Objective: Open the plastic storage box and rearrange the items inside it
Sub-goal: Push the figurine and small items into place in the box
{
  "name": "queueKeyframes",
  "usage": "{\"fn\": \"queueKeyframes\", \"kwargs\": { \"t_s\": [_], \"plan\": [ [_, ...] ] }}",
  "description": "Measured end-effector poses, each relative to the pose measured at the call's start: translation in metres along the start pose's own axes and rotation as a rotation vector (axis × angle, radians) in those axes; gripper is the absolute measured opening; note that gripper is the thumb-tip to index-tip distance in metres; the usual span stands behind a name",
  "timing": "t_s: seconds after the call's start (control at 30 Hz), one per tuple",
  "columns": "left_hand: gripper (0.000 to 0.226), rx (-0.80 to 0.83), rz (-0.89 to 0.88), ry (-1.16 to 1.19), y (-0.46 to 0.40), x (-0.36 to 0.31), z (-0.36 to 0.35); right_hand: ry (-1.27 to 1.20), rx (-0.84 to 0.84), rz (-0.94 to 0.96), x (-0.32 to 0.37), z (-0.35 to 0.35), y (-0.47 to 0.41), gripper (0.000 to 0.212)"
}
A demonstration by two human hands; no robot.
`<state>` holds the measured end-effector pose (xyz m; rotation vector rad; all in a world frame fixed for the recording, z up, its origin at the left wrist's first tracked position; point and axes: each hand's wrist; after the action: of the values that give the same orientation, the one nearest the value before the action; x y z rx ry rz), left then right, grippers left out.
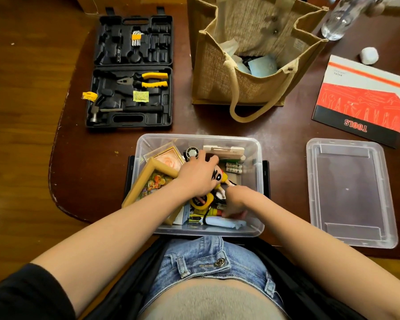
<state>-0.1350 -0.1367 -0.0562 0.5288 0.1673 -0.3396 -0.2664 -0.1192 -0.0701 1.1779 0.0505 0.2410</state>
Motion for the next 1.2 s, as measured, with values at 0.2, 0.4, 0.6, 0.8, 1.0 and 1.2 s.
{"fn": "queueKeyframes", "kwargs": {
  "t_s": [0.2, 0.4, 0.6, 0.8, 1.0, 1.2],
  "plan": [
    [0.056, 0.074, -0.020, -0.062, 0.000, -0.002, -0.001, 0.030, -0.174, -0.065, 0.004, -0.028, -0.004, 0.045],
    [0.052, 0.156, -0.043, -0.059, -0.004, -0.002, 0.002, -0.091, -0.420, -0.125, 0.009, -0.048, -0.013, 0.023],
    [0.050, 0.188, -0.027, -0.021, -0.005, 0.000, 0.001, -0.096, -0.456, -0.139, 0.012, -0.049, -0.016, 0.016],
    [0.051, 0.226, -0.033, -0.023, -0.007, 0.000, 0.004, -0.047, -0.393, -0.037, 0.004, -0.029, 0.003, 0.016],
    [0.058, 0.312, -0.069, -0.023, -0.008, 0.000, 0.011, -0.022, -0.581, -0.130, -0.014, 0.011, 0.019, 0.005],
    [0.060, 0.349, -0.104, 0.004, -0.006, 0.001, 0.015, 0.060, -0.535, -0.102, -0.004, 0.020, -0.009, 0.022]
  ]
}}
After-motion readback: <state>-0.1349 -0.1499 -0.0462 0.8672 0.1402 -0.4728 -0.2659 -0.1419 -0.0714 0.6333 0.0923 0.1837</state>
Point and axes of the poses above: each hand's wrist, its own y-axis away from the middle knuckle, its own z-axis out of the back of the hand, x = y × z, and after that the axes turned 2 degrees about -z, right-handed
